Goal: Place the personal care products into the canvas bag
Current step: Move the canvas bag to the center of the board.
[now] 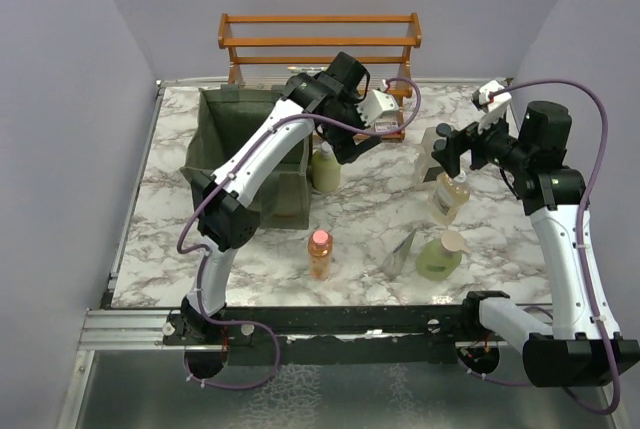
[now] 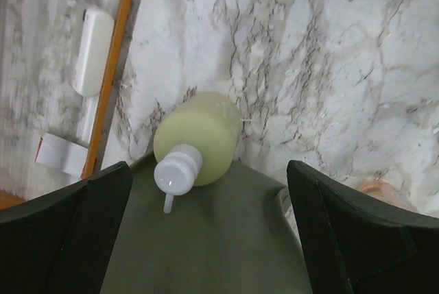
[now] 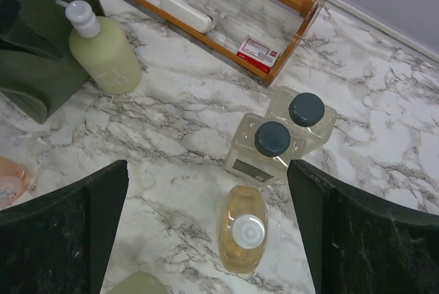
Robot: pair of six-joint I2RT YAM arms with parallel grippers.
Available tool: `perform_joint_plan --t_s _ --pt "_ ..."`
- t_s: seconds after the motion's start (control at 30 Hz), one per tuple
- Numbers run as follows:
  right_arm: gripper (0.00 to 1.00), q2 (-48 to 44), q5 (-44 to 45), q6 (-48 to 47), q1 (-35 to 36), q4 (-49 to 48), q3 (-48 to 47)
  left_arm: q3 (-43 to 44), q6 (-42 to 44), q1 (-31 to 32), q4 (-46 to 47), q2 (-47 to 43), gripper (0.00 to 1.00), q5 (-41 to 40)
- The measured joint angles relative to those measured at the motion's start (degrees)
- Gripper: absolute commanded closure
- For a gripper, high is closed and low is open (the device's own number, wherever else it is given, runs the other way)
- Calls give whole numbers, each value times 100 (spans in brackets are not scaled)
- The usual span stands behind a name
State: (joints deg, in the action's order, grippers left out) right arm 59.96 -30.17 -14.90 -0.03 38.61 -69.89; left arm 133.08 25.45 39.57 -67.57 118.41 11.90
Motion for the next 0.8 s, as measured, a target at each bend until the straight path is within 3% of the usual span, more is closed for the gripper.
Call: perform_joint_plan --t_s 0.53,0.8 --pt "1 -116 -234 120 -122 -177 302 114 341 22 -667 693 8 -1008" --pt "1 -116 -411 136 -151 -184 328 116 260 -98 -678 914 31 -1086"
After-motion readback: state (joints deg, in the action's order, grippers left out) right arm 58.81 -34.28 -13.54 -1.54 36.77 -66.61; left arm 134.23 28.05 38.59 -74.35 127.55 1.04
